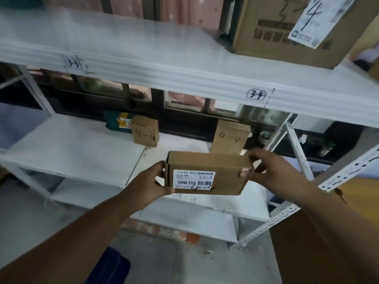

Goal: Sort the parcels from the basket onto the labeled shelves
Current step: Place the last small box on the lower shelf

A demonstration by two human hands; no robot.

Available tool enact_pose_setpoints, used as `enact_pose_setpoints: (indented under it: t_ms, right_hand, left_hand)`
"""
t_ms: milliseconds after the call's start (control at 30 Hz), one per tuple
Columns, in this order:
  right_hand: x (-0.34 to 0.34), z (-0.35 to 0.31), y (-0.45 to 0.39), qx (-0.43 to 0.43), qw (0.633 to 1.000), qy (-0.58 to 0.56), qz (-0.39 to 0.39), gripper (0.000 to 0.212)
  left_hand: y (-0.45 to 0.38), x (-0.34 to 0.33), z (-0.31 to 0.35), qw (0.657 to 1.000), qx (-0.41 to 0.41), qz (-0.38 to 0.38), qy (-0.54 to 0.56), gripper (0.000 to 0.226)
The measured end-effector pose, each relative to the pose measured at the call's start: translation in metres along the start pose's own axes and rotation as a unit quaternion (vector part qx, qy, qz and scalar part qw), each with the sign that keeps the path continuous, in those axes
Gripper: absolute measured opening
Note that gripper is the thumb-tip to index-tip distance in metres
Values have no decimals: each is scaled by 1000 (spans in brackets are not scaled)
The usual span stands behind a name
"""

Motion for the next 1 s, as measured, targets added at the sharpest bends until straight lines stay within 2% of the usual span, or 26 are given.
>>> enact_pose_setpoints:
  t_ms: [67,167,233,333,467,567,700,900,1000]
  right_hand:
    - [-15,4,-3,-4,998,63,-7,28]
    - [-34,21,-10,-97,995,1,-18,30]
    - [-38,34,-15,-139,990,-39,5,30]
    - [-37,53,-27,-173,981,-67,54,24]
    - [-41,86,-56,-216,965,-121,83,18]
    - [-54,125,-91,-225,960,-133,97,21]
    - [-80,177,-132,-254,943,-183,113,28]
    - [-121,240,-172,-289,938,-153,113,24]
    - [-136,257,-191,-294,940,-134,106,23]
  left_hand:
    - [-5,-4,-10,1000,0,-11,-15,53]
    - [-26,-15,-18,1000,-4,-25,-19,52]
    - [-44,-23,-17,1000,-8,-28,-5,50]
    - [-73,-42,-13,999,-1,-23,48,48]
    - [-108,-75,-7,995,21,-9,97,50]
    - [-126,-103,-13,991,55,-11,122,72]
    - [-143,-136,-17,990,82,0,112,67]
    - [-154,-163,-27,994,83,-12,75,66]
    - [-146,-168,-44,992,97,7,74,68]
Point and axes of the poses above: each hand's wrist, its own y-axis away from the middle knuckle, its own x-axis out of the back of the hand, z = x × y, the point moved 2 cm from there along -y, towards the middle knuckle, and after that the axes turned 7 degrees about z, right-handed, at the moved point
